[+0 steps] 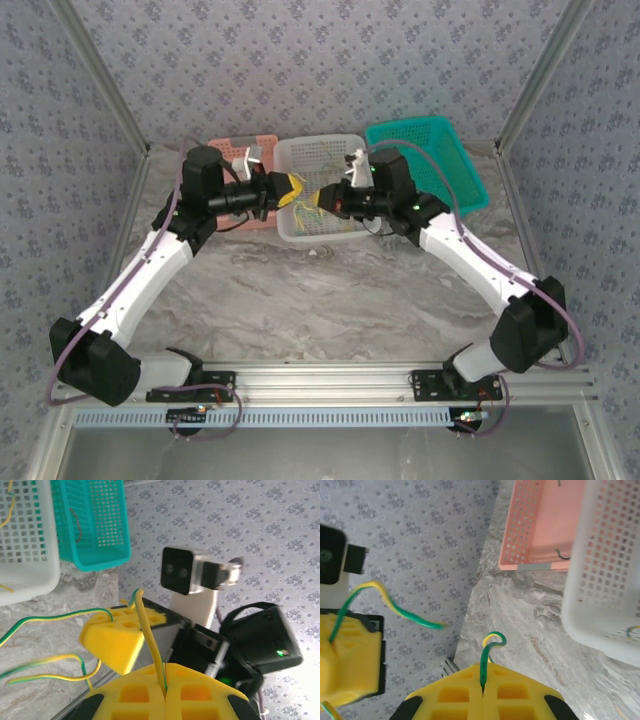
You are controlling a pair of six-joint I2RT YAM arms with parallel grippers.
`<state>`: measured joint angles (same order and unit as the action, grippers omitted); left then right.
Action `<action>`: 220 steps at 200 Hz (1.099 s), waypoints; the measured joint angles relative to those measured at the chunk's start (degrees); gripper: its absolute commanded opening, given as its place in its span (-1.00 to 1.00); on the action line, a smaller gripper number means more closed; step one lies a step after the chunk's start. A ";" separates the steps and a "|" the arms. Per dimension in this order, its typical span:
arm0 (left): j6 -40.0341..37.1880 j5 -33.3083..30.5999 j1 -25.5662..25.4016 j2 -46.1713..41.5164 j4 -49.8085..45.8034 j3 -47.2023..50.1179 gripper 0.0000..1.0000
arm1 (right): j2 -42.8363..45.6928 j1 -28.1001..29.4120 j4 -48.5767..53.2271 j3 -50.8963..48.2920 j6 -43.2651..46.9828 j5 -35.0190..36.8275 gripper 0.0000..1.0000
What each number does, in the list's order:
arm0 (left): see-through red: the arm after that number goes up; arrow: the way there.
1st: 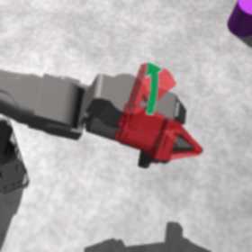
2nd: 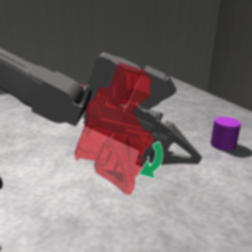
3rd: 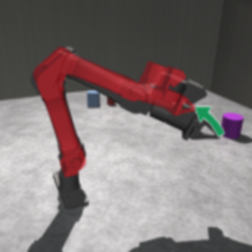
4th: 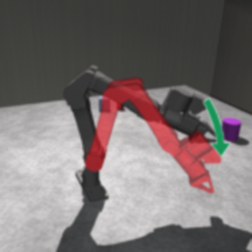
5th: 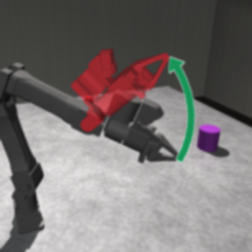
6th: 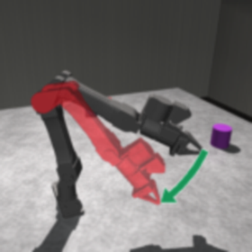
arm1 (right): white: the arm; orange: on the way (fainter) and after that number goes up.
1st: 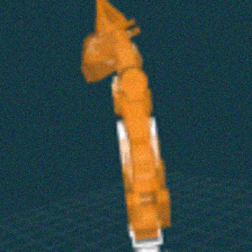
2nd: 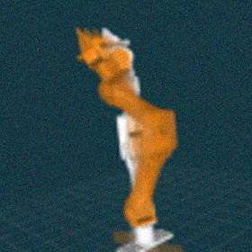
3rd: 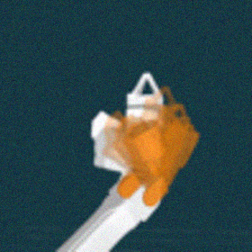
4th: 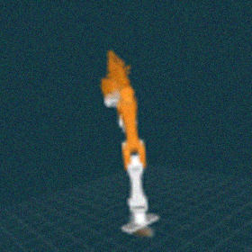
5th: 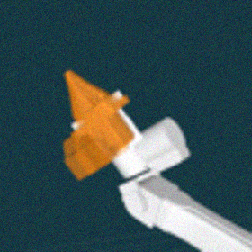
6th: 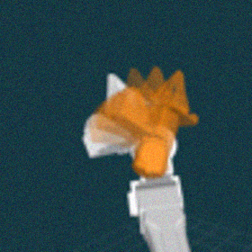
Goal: Untangle the cables
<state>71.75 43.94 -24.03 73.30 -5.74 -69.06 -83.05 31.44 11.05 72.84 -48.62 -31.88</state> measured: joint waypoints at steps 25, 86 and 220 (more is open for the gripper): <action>-1.09 0.76 -0.24 0.00 0.02 -1.01 -1.00 | 4.28 -5.57 -3.96 -5.27 -5.27 -1.73 -1.00; -3.61 2.38 1.07 -2.19 1.18 -0.24 -1.00 | 6.60 -17.22 -7.45 -13.31 -22.18 -3.34 -1.00; -4.22 -8.63 10.49 -12.07 2.64 7.56 -1.00 | 14.40 -25.14 -5.55 -15.82 -31.89 -6.88 -1.00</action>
<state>67.53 35.31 -13.54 61.23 -3.09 -61.49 -68.64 6.31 5.50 57.01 -80.51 -38.76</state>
